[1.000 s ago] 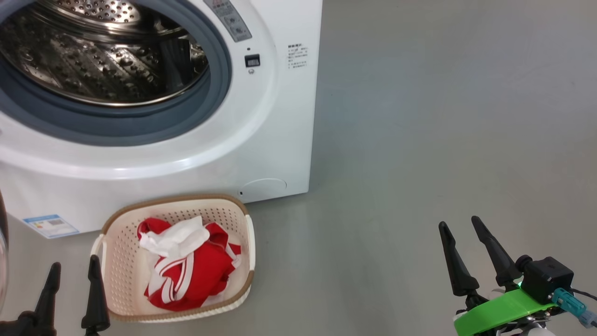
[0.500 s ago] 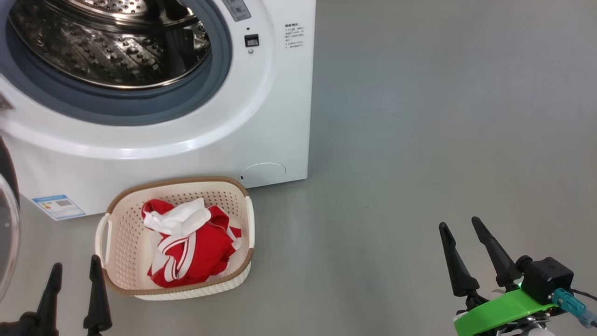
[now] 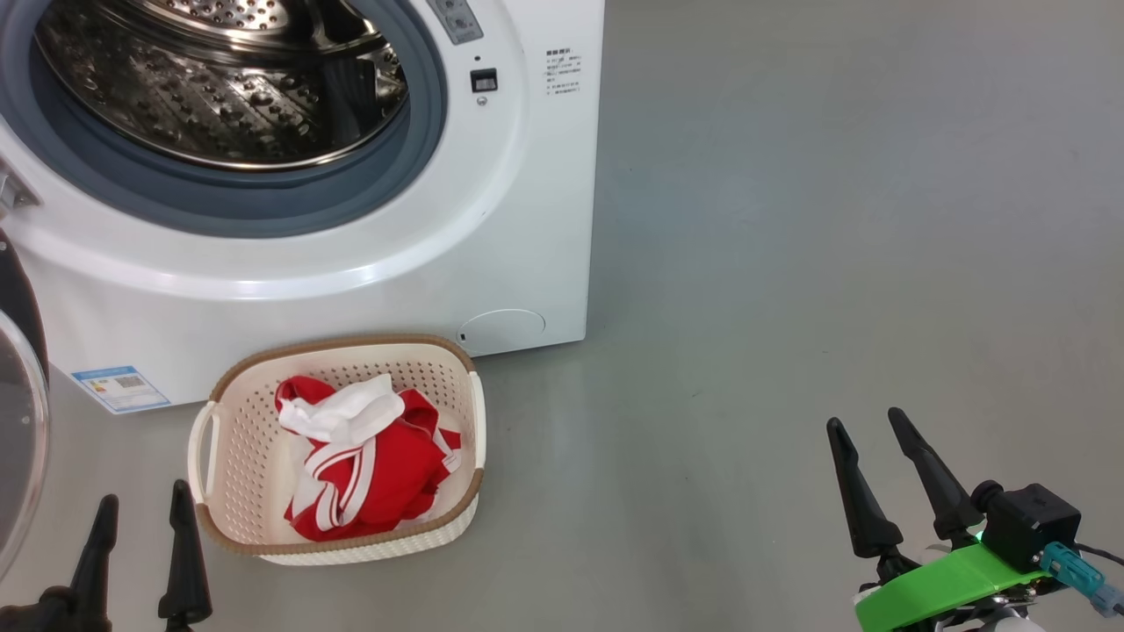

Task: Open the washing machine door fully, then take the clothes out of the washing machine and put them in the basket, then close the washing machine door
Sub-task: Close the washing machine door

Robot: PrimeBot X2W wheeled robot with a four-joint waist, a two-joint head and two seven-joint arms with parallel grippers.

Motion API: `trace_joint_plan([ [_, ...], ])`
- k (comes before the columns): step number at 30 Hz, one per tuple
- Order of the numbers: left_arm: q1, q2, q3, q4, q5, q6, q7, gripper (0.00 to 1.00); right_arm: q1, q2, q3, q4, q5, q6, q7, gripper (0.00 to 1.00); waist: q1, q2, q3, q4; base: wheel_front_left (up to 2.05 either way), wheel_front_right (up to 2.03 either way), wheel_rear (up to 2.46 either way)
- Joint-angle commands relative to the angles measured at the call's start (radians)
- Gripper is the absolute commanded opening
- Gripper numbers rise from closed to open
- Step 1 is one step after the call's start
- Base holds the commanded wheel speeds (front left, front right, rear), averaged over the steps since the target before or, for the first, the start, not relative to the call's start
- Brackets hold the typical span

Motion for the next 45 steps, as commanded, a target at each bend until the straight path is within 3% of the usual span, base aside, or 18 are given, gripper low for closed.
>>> trace_joint_plan([
  [1, -0.004, 0.015, 0.037, -0.028, 0.004, -0.003, -0.008, 1.0, 0.008, -0.01, 0.024, -0.02, 0.005, 0.002, -0.005, 1.0, 0.0, 0.0, 0.0, 0.0, 0.0, 0.0, 0.0],
  [14, -0.01, 0.016, 0.032, -0.017, -0.007, -0.003, -0.008, 1.0, 0.006, -0.013, 0.026, -0.019, 0.005, 0.002, -0.005, 1.0, 0.0, 0.0, 0.0, 0.006, 0.0, 0.0, 0.0],
  [22, -0.005, 0.004, 0.03, -0.01, -0.008, -0.003, -0.008, 1.0, 0.008, -0.019, 0.039, -0.017, 0.005, 0.002, -0.005, 1.0, 0.0, 0.0, -0.013, 0.046, 0.0, 0.0, 0.0],
  [32, 0.003, -0.017, 0.03, 0.001, -0.007, -0.003, -0.008, 1.0, -0.004, -0.031, 0.062, -0.008, 0.008, 0.002, -0.005, 1.0, 0.0, 0.0, -0.024, 0.138, 0.0, 0.0, 0.0],
  [45, 0.015, -0.037, 0.026, 0.01, -0.011, -0.003, -0.008, 1.0, -0.018, -0.043, 0.093, 0.011, 0.016, 0.002, -0.005, 1.0, 0.0, 0.0, -0.03, 0.314, 0.0, 0.0, 0.0],
])
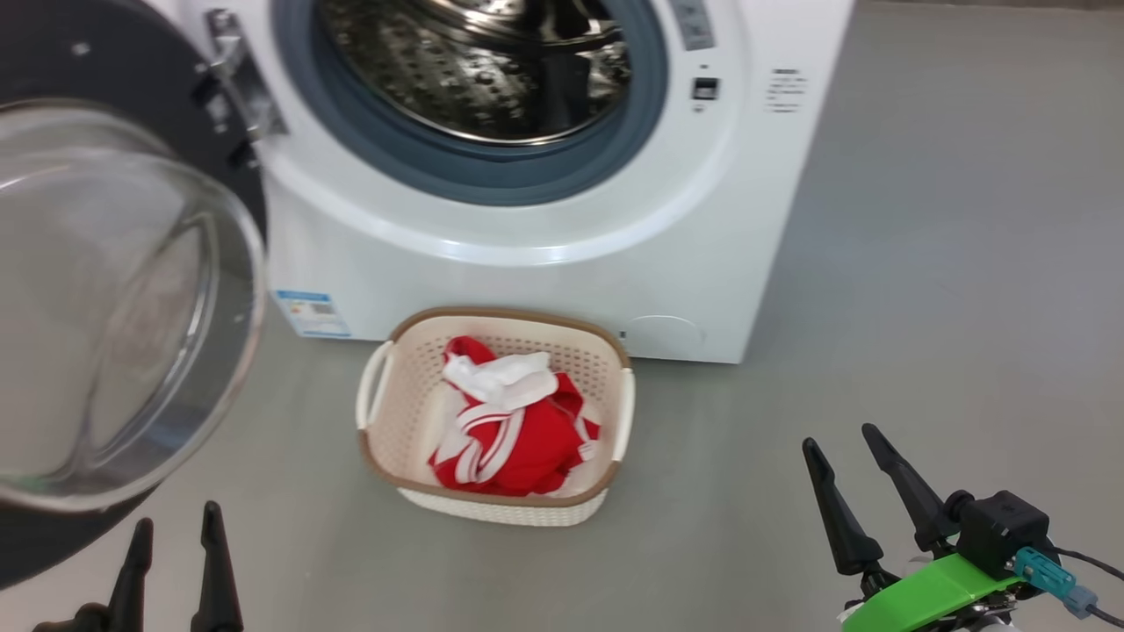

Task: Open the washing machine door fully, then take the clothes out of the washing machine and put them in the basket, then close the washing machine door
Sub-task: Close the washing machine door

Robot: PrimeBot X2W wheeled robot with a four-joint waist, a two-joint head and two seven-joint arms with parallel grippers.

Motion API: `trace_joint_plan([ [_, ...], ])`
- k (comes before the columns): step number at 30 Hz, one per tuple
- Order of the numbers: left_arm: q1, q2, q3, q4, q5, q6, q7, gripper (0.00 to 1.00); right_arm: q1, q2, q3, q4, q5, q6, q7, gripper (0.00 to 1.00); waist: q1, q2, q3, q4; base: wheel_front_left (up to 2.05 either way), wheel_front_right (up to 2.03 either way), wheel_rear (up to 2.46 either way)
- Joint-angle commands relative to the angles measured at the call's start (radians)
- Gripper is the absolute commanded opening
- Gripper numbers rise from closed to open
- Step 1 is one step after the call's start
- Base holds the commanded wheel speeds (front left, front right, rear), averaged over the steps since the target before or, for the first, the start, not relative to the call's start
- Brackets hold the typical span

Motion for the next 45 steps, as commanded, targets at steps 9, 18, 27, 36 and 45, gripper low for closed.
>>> trace_joint_plan([
  [9, 0.008, 0.01, 0.008, -0.002, -0.041, -0.003, -0.008, 1.0, -0.028, -0.019, 0.046, -0.009, 0.016, 0.002, -0.005, 1.0, 0.0, 0.0, -0.008, 0.186, 0.0, 0.0, 0.0],
  [18, 0.012, 0.009, -0.028, -0.004, -0.07, 0.012, -0.008, 1.0, -0.035, -0.028, 0.068, -0.001, 0.021, 0.002, -0.005, 1.0, 0.0, 0.0, -0.009, 0.288, 0.0, 0.0, 0.0],
  [27, 0.021, 0.009, -0.062, -0.016, -0.103, 0.037, -0.008, 1.0, -0.05, -0.03, 0.09, 0.007, 0.023, 0.002, -0.005, 1.0, 0.0, 0.0, 0.002, 0.355, 0.0, 0.0, 0.0],
  [36, 0.025, 0.009, -0.067, -0.027, -0.117, 0.047, -0.008, 1.0, -0.066, -0.03, 0.106, 0.016, 0.024, 0.002, -0.005, 1.0, 0.0, 0.0, 0.013, 0.38, 0.0, 0.0, 0.0],
  [45, 0.027, 0.009, -0.062, -0.036, -0.118, 0.053, -0.008, 1.0, -0.068, -0.032, 0.115, 0.02, 0.031, 0.002, -0.005, 1.0, 0.0, 0.0, 0.007, 0.374, 0.0, 0.0, 0.0],
])
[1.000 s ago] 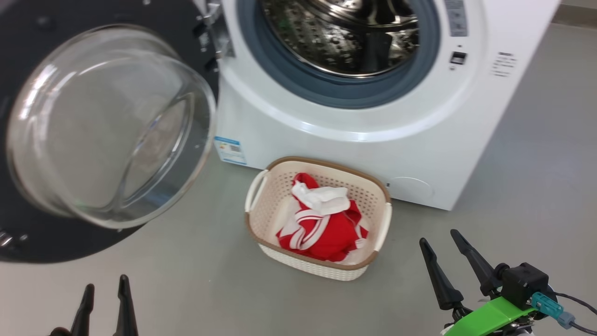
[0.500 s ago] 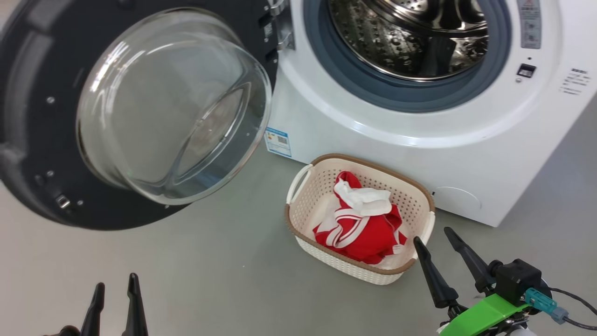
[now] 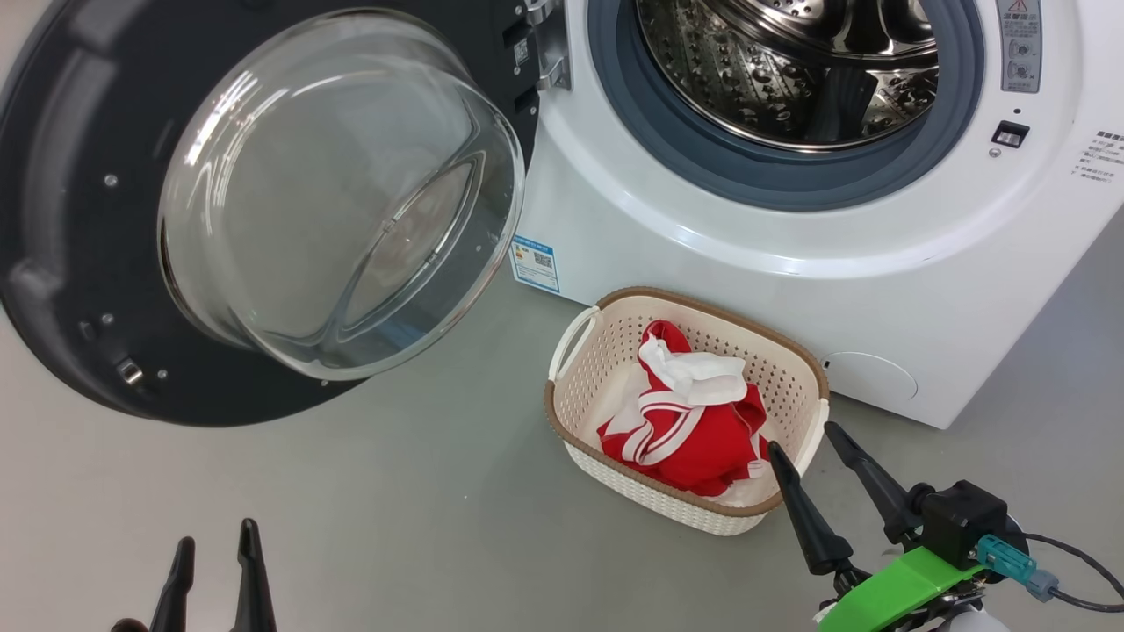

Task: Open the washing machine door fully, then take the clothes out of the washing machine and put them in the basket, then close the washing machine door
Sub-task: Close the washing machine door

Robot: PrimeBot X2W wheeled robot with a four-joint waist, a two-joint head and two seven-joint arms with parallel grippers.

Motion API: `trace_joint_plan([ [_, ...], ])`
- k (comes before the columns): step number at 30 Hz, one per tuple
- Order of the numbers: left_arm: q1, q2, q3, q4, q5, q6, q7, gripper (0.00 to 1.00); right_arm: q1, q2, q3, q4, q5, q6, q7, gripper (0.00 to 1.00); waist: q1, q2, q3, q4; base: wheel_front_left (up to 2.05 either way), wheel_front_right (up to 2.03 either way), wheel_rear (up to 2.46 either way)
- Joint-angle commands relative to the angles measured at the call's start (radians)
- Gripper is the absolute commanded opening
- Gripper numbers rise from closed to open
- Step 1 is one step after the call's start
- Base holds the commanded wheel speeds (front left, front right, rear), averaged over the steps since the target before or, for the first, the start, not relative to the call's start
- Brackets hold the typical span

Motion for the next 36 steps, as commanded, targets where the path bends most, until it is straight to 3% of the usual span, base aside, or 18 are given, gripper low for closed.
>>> trace_joint_plan([
  [1, -0.013, 0.016, 0.033, -0.027, -0.005, 0.009, -0.008, 1.0, -0.022, -0.003, 0.023, -0.02, 0.024, 0.002, -0.005, 1.0, 0.0, 0.0, -0.001, -0.002, 0.0, 0.0, 0.0],
  [11, -0.028, 0.016, 0.038, -0.034, -0.037, 0.002, -0.008, 1.0, -0.021, -0.002, 0.016, -0.021, 0.025, 0.002, -0.005, 1.0, 0.0, 0.0, -0.005, -0.003, 0.0, 0.0, 0.0],
  [12, -0.035, 0.016, 0.041, -0.039, -0.035, -0.001, -0.008, 0.62, -0.019, -0.002, 0.013, -0.022, 0.025, 0.002, -0.005, 1.0, 0.0, 0.0, -0.007, -0.001, 0.0, 0.0, 0.0],
  [14, -0.053, 0.016, 0.05, -0.056, -0.03, -0.009, -0.008, 0.11, -0.013, 0.0, 0.007, -0.024, 0.023, 0.002, -0.005, 1.0, 0.0, 0.0, -0.01, 0.002, 0.0, 0.0, 0.0],
  [15, -0.066, 0.016, 0.059, -0.071, -0.024, -0.013, -0.008, 0.0, -0.011, 0.001, 0.006, -0.024, 0.023, 0.002, -0.005, 1.0, 0.0, 0.0, -0.011, 0.001, 0.0, 0.0, 0.0],
  [23, -0.224, 0.048, 0.141, -0.226, 0.048, -0.042, -0.008, 0.0, 0.004, 0.019, 0.008, -0.028, 0.023, 0.002, -0.005, 1.0, 0.0, 0.0, -0.028, -0.017, 0.0, 0.0, 0.0],
  [30, -0.431, 0.202, 0.172, -0.29, 0.019, -0.047, -0.008, 0.0, 0.019, 0.024, 0.002, -0.036, 0.02, 0.002, -0.005, 1.0, 0.0, 0.0, -0.021, -0.027, 0.0, 0.0, 0.0],
  [31, -0.431, 0.202, 0.172, -0.29, 0.019, -0.047, -0.008, 0.0, 0.019, 0.024, 0.002, -0.036, 0.02, 0.002, -0.005, 1.0, 0.0, 0.0, -0.021, -0.027, 0.0, 0.0, 0.0],
  [36, -0.577, 0.343, 0.182, -0.223, -0.04, -0.047, -0.008, 0.0, 0.006, 0.023, -0.001, -0.039, 0.014, 0.002, -0.005, 1.0, 0.0, 0.0, 0.0, -0.043, 0.0, 0.0, 0.0],
])
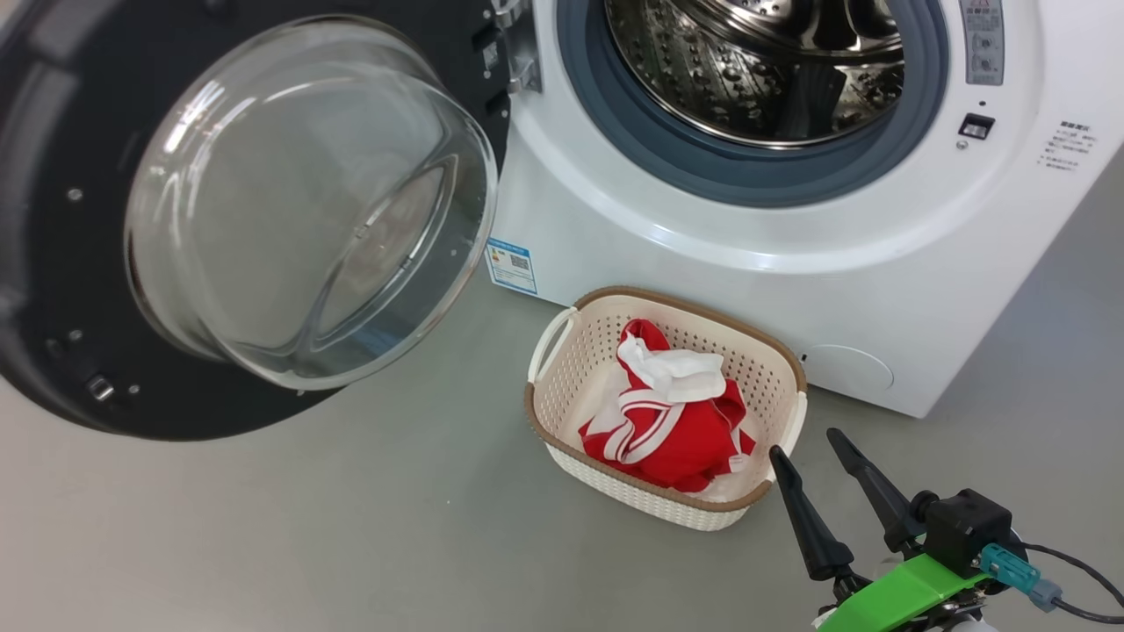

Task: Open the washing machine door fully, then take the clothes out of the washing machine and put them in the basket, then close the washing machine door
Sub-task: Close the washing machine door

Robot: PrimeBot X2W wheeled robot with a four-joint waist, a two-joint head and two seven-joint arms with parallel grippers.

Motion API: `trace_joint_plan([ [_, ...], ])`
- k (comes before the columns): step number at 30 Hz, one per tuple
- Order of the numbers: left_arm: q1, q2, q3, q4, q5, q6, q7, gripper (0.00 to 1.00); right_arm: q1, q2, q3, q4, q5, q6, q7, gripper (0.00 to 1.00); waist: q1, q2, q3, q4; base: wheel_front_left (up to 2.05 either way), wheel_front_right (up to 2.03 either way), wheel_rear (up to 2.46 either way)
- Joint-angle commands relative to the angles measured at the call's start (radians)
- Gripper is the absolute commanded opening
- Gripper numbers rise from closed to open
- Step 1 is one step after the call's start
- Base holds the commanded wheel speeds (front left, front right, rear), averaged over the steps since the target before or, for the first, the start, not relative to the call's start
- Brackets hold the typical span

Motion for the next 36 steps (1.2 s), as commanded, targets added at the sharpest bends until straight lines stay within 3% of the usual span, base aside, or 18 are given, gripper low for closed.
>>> trace_joint_plan([
  [1, -0.052, 0.058, 0.034, -0.005, -0.022, -0.003, -0.004, 0.0, -0.021, -0.004, 0.024, -0.026, 0.013, 0.002, -0.005, 1.0, 0.0, 0.0, 0.008, -0.008, 0.0, 0.0, 0.0],
  [5, -0.165, 0.163, 0.009, 0.119, -0.085, -0.003, -0.004, 0.0, -0.029, -0.002, 0.027, -0.026, 0.009, 0.002, -0.005, 1.0, 0.0, 0.0, 0.023, -0.021, 0.0, 0.0, 0.0],
  [13, -0.359, 0.275, 0.004, 0.487, -0.317, -0.003, 0.101, 0.0, -0.053, -0.007, 0.028, -0.025, 0.002, 0.002, -0.005, 1.0, 0.0, 0.0, 0.065, -0.044, 0.0, 0.0, 0.0],
  [16, -0.423, 0.311, 0.007, 0.631, -0.392, -0.003, 0.178, 0.0, -0.065, -0.006, 0.032, -0.022, -0.001, 0.002, -0.005, 1.0, 0.0, 0.0, 0.08, -0.055, 0.0, 0.0, 0.0],
  [19, -0.493, 0.348, 0.006, 0.841, -0.453, 0.003, 0.342, 0.0, -0.074, -0.002, 0.034, -0.019, -0.002, 0.002, -0.005, 1.0, 0.0, 0.0, 0.093, -0.067, 0.0, 0.0, 0.0],
  [22, -0.539, 0.377, 0.009, 0.965, -0.484, 0.004, 0.447, 0.0, -0.083, -0.001, 0.038, -0.016, -0.002, 0.002, -0.005, 1.0, 0.0, 0.0, 0.104, -0.078, 0.0, 0.0, 0.0],
  [29, -0.592, 0.392, 0.038, 1.126, -0.59, -0.001, 0.693, 0.0, -0.094, 0.003, 0.034, -0.014, -0.004, 0.002, -0.005, 1.0, 0.0, 0.0, 0.119, -0.095, 0.0, 0.0, 0.0],
  [36, -0.557, 0.384, 0.066, 1.148, -0.682, -0.003, 0.869, 0.0, -0.098, 0.004, 0.024, -0.016, -0.009, 0.002, -0.005, 1.0, 0.0, 0.0, 0.131, -0.099, 0.0, 0.0, 0.0],
])
